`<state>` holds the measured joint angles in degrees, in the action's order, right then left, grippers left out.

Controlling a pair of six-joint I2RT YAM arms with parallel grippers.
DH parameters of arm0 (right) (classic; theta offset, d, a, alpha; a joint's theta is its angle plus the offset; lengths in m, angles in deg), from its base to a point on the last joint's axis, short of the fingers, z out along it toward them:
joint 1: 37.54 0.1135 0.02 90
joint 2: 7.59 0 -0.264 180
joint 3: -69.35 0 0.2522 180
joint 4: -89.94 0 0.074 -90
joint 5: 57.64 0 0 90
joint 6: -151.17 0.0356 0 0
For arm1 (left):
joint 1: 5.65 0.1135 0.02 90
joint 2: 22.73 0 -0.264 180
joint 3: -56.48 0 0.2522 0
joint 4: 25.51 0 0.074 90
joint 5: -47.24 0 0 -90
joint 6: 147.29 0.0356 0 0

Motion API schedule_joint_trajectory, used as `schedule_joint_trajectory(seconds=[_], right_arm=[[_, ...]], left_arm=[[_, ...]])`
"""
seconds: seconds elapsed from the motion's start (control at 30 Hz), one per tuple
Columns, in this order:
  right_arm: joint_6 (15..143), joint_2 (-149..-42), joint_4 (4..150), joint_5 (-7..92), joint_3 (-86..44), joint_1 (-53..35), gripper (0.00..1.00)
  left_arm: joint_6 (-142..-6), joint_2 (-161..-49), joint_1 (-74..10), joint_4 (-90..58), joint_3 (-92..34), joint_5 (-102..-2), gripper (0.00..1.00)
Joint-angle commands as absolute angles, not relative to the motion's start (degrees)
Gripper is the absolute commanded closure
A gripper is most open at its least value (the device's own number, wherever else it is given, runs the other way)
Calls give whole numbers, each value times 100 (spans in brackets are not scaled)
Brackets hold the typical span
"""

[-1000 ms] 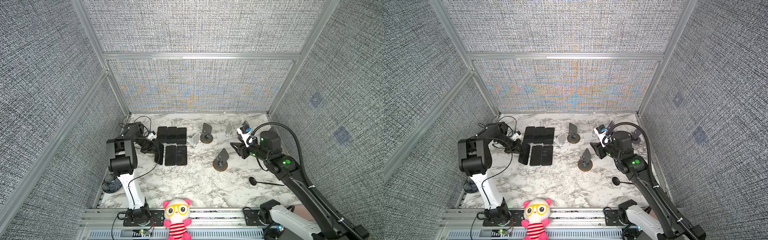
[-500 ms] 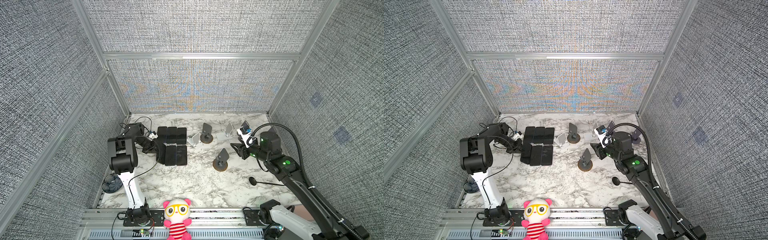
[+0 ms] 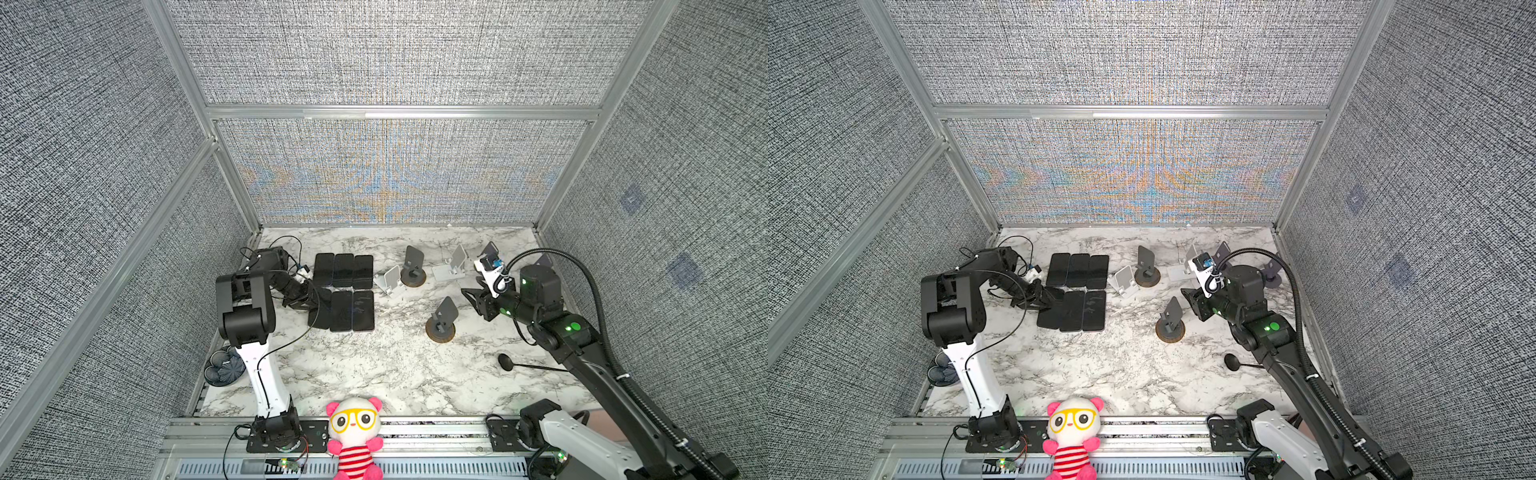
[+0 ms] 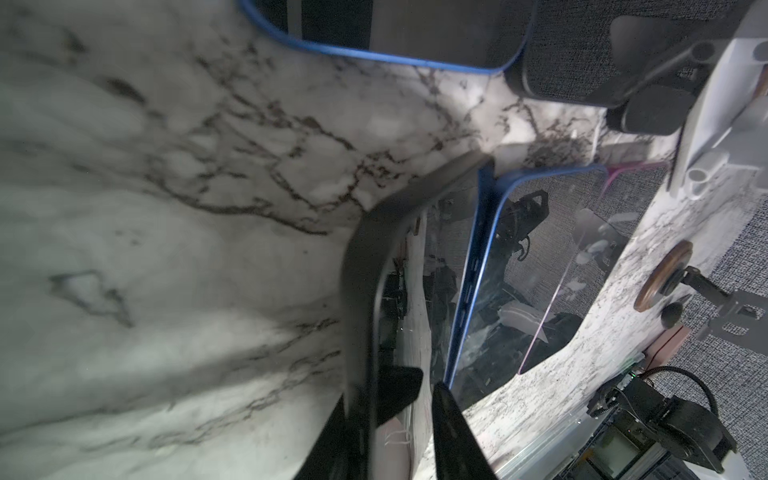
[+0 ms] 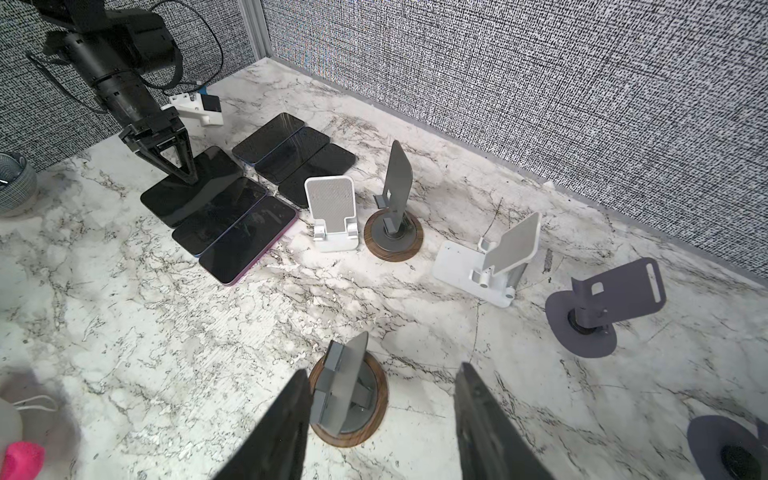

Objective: Remove the phone from the phone stand
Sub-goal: 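Lower the black phone flat beside the blue-edged phone and open left gripper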

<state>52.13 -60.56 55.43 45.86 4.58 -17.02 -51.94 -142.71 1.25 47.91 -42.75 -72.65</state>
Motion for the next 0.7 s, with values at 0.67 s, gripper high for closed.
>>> schedule_joint_trajectory(seconds=[0.67], right_arm=[[5198,-5883,5506,4493,589,-1704,49]], left_arm=[[-5245,-14152,134,4758,-4284,-6931,50]])
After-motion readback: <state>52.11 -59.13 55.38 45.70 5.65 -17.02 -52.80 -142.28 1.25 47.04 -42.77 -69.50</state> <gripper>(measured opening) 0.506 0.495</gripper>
